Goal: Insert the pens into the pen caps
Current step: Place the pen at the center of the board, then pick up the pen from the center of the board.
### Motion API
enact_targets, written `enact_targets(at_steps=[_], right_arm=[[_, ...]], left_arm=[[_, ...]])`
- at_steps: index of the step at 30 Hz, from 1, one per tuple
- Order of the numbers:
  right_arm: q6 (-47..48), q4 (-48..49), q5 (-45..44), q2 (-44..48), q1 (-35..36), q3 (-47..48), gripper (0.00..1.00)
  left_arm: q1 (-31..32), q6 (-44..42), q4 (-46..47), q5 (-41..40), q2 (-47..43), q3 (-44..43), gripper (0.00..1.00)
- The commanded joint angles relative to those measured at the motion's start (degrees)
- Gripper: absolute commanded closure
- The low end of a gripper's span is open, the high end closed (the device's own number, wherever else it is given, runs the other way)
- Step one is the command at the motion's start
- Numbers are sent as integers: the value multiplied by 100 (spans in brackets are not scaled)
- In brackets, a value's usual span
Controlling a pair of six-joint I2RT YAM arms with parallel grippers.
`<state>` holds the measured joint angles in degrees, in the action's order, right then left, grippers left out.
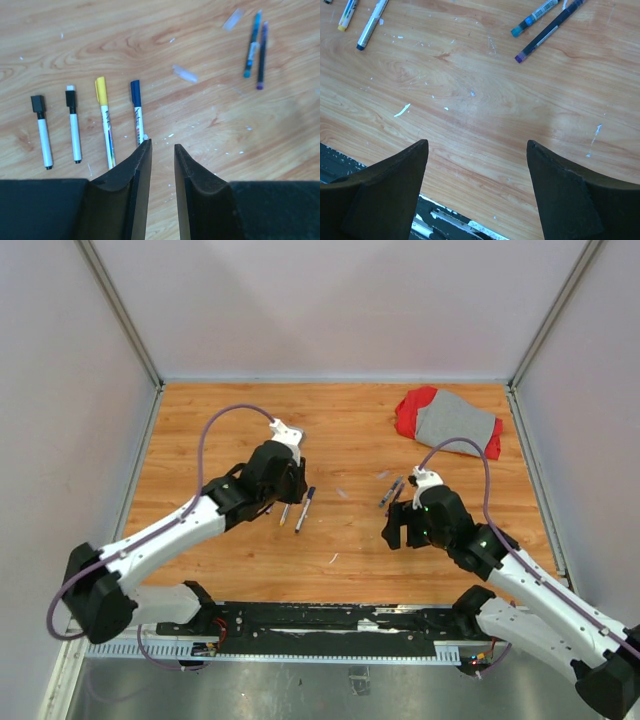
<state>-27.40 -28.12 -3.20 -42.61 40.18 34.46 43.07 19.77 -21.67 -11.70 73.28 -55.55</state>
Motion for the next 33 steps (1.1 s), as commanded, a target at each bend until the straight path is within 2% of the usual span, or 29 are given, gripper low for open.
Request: enact_targets(at_steps=[1,5,7,10,16,22,25,33], right_arm=[[176,144,-29,-402,-389,286,22],[56,536,168,-723,-891,250,25],[-28,705,135,-896,-1087,257,31],[-131,1002,31,-1194,-1337,273,35],[-394,1512,30,-1814,-1722,352,43],[-527,1704,-218,-2322,-1782,633,42],[-979,1486,-698,-2572,-1781,836,46],[-1481,880,-1117,-3345,-1776,1394,49]], left_arm=[[-27,-142,232,169,-1055,361,70],[-27,-204,155,366,-1972,659,69],[-27,-224,-55,394,-2344,725,68],[-27,-277,-352,466,-2600,747,68],[-27,-482,-723,476,-2832,794,68],[-27,-518,-623,391,-3006,934,66],[-27,-536,-621,397,-2963,958,67],[-27,-562,-593,344,-2938,991,66]])
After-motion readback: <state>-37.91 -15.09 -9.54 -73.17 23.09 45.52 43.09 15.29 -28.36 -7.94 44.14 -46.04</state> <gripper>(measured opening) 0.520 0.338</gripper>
